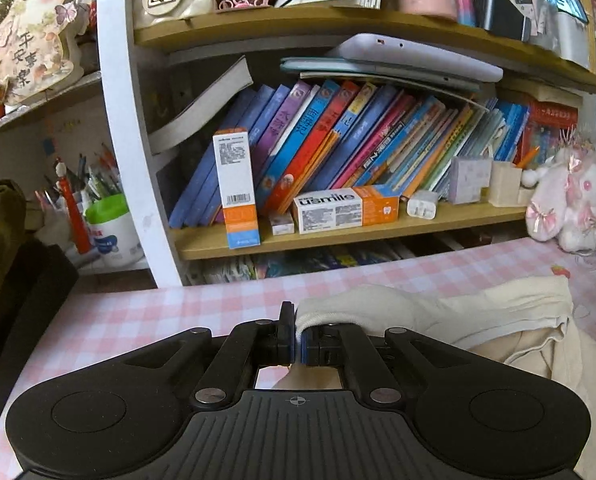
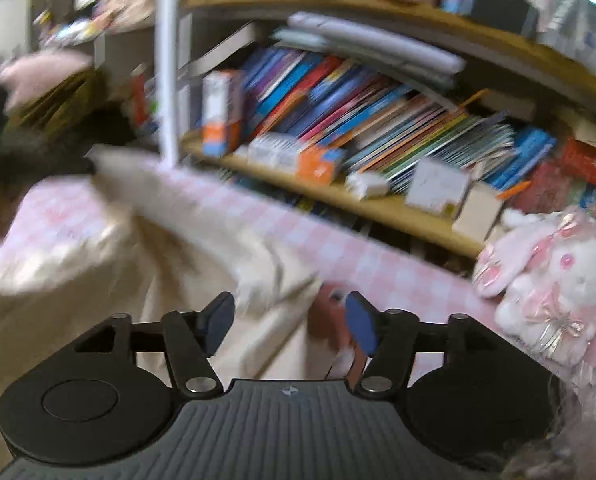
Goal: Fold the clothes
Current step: 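Close the left gripper on the shirt while the right gripper lifts its edge, then lift the shirt with both grippers and shake it out above the mat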
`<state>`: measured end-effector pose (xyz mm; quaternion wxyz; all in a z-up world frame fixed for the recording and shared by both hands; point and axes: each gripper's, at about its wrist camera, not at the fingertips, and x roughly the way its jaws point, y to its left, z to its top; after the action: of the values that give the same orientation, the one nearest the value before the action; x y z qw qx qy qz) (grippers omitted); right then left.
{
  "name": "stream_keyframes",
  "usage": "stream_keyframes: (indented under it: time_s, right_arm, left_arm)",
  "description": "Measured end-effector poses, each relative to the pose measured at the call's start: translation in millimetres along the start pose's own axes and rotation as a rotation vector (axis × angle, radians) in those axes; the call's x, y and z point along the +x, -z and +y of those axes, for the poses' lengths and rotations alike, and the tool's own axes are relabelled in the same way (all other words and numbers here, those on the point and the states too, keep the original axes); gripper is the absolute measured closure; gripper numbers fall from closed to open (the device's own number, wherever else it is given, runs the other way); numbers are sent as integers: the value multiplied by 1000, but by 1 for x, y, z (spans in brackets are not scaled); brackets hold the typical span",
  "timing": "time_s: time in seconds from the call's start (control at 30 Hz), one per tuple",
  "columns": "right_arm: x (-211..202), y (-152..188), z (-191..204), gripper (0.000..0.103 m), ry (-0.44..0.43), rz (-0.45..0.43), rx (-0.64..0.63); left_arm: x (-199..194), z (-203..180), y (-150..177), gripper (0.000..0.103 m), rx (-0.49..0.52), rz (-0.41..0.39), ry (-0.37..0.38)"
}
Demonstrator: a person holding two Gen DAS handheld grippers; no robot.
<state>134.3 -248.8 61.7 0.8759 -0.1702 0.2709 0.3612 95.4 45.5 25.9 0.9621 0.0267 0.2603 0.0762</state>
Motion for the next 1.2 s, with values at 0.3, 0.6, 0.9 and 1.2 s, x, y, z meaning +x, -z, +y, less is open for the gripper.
stream_keyframes:
  time_s: [0.3,0.6,0.9,1.2]
  right_arm:
    - [33,22,43,37,33,137,-92]
    - [76,19,33,99,172,211,124]
    - [-56,-11,-34,100,374,-178,184]
    - [-191,-34,-15,100,234,-591,96]
  left_arm:
    - [3,-1,1,99,2,13,11]
    - [-28,25,-8,99,-17,-45,0]
    - [-75,16,-14,98,81,-148,10]
    - [-220,28,-52,99,-71,-555,-137]
